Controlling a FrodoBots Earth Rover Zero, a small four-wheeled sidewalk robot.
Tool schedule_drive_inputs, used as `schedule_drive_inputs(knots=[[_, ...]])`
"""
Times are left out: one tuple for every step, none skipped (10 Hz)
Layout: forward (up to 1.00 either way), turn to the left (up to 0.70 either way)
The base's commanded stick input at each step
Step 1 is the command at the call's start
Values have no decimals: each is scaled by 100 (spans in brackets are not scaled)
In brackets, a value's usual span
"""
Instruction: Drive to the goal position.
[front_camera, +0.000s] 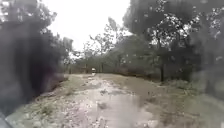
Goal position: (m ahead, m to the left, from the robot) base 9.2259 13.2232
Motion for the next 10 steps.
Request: schedule_drive_inputs(knots=[[70,35],[70,35],[70,35],[70,35],[70,35],[70,35],[70,35],[70,19],[70,0],[70,0]])
